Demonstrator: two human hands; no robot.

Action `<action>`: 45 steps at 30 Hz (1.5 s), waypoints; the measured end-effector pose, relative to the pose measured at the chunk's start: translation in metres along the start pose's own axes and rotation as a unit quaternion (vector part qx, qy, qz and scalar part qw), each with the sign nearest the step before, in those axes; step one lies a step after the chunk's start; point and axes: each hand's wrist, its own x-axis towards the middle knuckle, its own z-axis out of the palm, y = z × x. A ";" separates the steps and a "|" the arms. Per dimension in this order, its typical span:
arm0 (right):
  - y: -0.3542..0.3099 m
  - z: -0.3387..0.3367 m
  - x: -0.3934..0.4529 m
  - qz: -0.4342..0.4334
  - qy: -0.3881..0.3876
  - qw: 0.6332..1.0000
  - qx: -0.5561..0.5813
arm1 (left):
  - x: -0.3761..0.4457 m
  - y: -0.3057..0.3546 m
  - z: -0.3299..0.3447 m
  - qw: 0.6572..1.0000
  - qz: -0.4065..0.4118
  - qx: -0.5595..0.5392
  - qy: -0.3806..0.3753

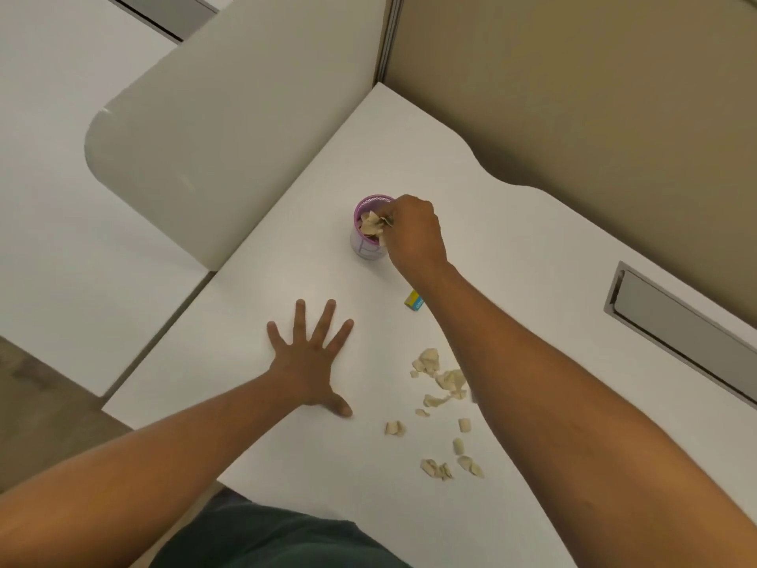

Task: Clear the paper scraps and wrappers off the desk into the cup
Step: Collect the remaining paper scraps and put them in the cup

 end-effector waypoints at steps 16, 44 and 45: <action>-0.009 -0.010 0.038 -0.031 -0.108 0.987 -0.115 | 0.008 0.000 0.002 0.999 -0.022 0.004 -0.024; 0.115 0.073 -0.204 0.061 -0.168 0.982 -0.058 | -0.002 0.003 -0.007 0.999 -0.011 0.011 -0.032; 0.116 0.082 -0.216 0.056 -0.161 0.983 -0.066 | -0.002 0.003 -0.006 0.999 -0.013 0.012 -0.027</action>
